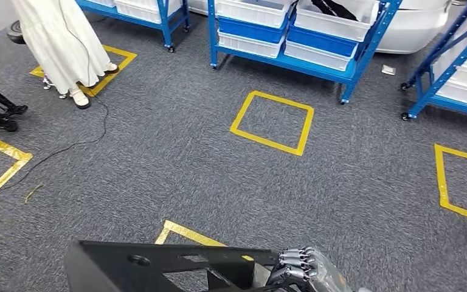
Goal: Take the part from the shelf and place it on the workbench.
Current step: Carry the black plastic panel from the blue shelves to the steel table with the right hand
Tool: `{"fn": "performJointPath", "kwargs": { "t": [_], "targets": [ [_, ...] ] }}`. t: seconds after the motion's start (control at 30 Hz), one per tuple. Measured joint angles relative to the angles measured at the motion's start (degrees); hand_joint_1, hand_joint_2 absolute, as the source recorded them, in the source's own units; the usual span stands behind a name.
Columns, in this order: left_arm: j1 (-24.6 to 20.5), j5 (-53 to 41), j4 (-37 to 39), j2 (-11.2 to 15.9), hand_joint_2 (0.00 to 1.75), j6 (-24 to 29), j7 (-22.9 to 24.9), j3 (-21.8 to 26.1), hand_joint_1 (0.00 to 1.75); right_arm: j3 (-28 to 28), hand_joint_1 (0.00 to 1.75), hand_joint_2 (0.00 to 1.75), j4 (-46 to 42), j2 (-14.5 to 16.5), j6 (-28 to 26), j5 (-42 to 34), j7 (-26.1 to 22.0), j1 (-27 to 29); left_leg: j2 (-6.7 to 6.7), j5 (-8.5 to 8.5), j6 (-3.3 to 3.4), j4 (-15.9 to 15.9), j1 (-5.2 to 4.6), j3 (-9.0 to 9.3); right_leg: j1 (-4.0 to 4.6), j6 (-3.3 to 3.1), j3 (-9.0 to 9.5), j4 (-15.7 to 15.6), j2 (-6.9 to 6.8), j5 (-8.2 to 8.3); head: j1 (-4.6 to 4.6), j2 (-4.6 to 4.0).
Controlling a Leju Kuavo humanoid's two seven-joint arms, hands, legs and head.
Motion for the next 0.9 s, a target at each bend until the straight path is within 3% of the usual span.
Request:
{"fn": "performJointPath", "kwargs": {
  "t": [0.03, 0.1, 0.17, 0.2, 0.27, 0.33, 0.4, 0.47, 0.53, 0.6, 0.7, 0.77, 0.83, 0.9],
  "targets": [
    [0.03, -0.11, 0.0, -0.03, 1.75, -0.12, 0.16, 0.0, 0.0, -0.03, 1.75, 1.75, 0.1, -0.09, 0.16, -0.1, 0.05, -0.03, -0.6, 0.06, -0.09, 0.02, 0.02, -0.03, -0.12, 0.56, 0.18, -0.56, 0.09, 0.72, 0.0, -0.01],
    [0.03, -0.07, 0.0, -0.1, 1.75, -0.31, 0.31, 0.0, 0.0, -0.16, 1.75, 1.75, 0.2, -0.32, 0.44, -0.35, 0.12, -0.07, -1.81, 0.18, -0.44, 0.07, 0.1, -0.03, -0.55, 1.74, 3.47, -7.69, 0.87, 4.06, 0.04, -0.01],
    [0.02, 0.24, 0.0, -0.15, 1.75, -0.39, 0.27, 0.01, 0.0, -0.27, 1.75, 1.75, 0.22, -0.46, 0.64, -0.56, 0.12, 0.02, -2.82, 0.22, -1.13, 0.2, -0.1, -0.13, -0.7, 1.9, 6.37, -14.56, 2.06, 6.68, 0.07, -0.01],
    [0.08, 0.38, 0.0, -0.15, 1.75, -0.4, 0.24, 0.02, 0.0, -0.29, 1.75, 1.75, 0.24, -0.5, 0.7, -0.63, 0.12, 0.11, -3.17, 0.22, -1.53, 0.2, -0.21, -0.21, -0.64, 1.57, 6.95, -16.08, 2.42, 7.19, 0.06, -0.01],
    [0.27, 0.5, 0.0, -0.15, 1.75, -0.41, 0.22, 0.05, 0.0, -0.29, 1.75, 1.75, 0.25, -0.6, 0.72, -0.69, 0.12, 0.27, -3.65, 0.37, -2.26, 0.09, -0.11, -0.42, -0.43, 0.59, 7.05, -16.16, 1.87, 7.47, -0.01, -0.01],
    [0.43, 0.51, 0.0, -0.12, 1.75, -0.42, 0.24, 0.1, 0.0, -0.29, 1.75, 1.75, 0.25, -0.65, 0.73, -0.63, 0.12, 0.3, -2.46, -0.53, -2.74, 1.43, 0.13, -1.03, -0.68, -0.38, 7.34, -16.24, 1.16, 7.8, -0.12, -0.01],
    [0.37, 0.54, 0.0, -0.1, 1.75, -0.51, 0.51, 0.13, 0.0, -0.28, 1.75, 1.75, 0.3, -0.56, 0.84, -0.43, 0.11, 0.23, -0.09, -3.96, -2.94, 6.98, 0.14, -3.36, -0.67, -1.21, 7.43, -16.35, 0.25, 7.92, -0.32, -0.01],
    [0.29, 0.58, 0.0, -0.11, 1.75, -0.63, 0.97, 0.15, 0.0, -0.26, 1.75, 1.75, 0.53, -0.39, 1.15, -0.17, 0.1, -0.08, 1.06, -7.73, -3.07, 14.69, 0.11, -6.8, -0.17, -1.61, 7.4, -16.33, -0.71, 7.82, -0.42, -0.01],
    [0.27, 0.62, 0.0, -0.11, 1.75, -0.66, 1.28, 0.19, 0.0, -0.25, 1.75, 1.75, 0.83, -0.24, 1.47, -0.02, 0.09, -0.5, 1.28, -8.85, -3.06, 18.36, 0.1, -8.39, 0.19, -1.7, 7.4, -16.31, -1.47, 7.75, -0.42, -0.01],
    [0.28, 0.66, 0.0, -0.1, 1.75, -0.67, 1.5, 0.28, 0.0, -0.25, 1.75, 1.75, 1.09, -0.13, 1.69, 0.0, 0.06, -0.91, 1.56, -6.54, -2.68, 14.68, 0.06, -6.27, 0.47, -1.78, 7.55, -16.31, -2.23, 7.67, -0.42, -0.01],
    [0.17, 0.68, 0.0, -0.1, 1.75, -0.68, 1.74, 0.41, 0.0, -0.23, 1.75, 1.75, 1.44, -0.03, 2.18, -0.07, -0.07, -1.68, 3.96, -2.31, -1.34, 3.94, -0.57, -0.36, 1.1, -1.77, 7.8, -16.28, -3.42, 7.48, -0.32, -0.01],
    [0.09, 0.6, 0.0, -0.13, 1.75, -0.7, 1.79, 0.44, 0.0, -0.22, 1.75, 1.75, 1.72, 0.01, 2.49, -0.13, -0.13, -2.18, 4.56, -1.85, -0.71, 1.78, -1.09, 0.47, 1.41, -1.48, 7.78, -16.32, -4.14, 7.4, -0.22, -0.01],
    [0.12, 0.52, 0.0, -0.17, 1.75, -0.66, 1.43, 0.46, 0.0, -0.27, 1.75, 1.75, 1.94, 0.03, 2.61, -0.08, -0.14, -2.54, 3.56, -1.33, -0.16, 1.1, -1.07, 0.42, 1.5, -1.02, 7.71, -16.35, -4.58, 7.27, -0.21, -0.01],
    [0.14, 0.48, -0.02, -0.17, 1.75, -0.6, 0.75, 0.49, 0.0, -0.5, 1.75, 1.75, 1.97, 0.02, 2.35, 0.08, -0.15, -2.45, 2.58, -0.6, 0.51, 0.11, -0.76, 0.74, 1.38, -0.85, 6.8, -14.2, -2.92, 5.87, -0.16, -0.01]
  ]
}}
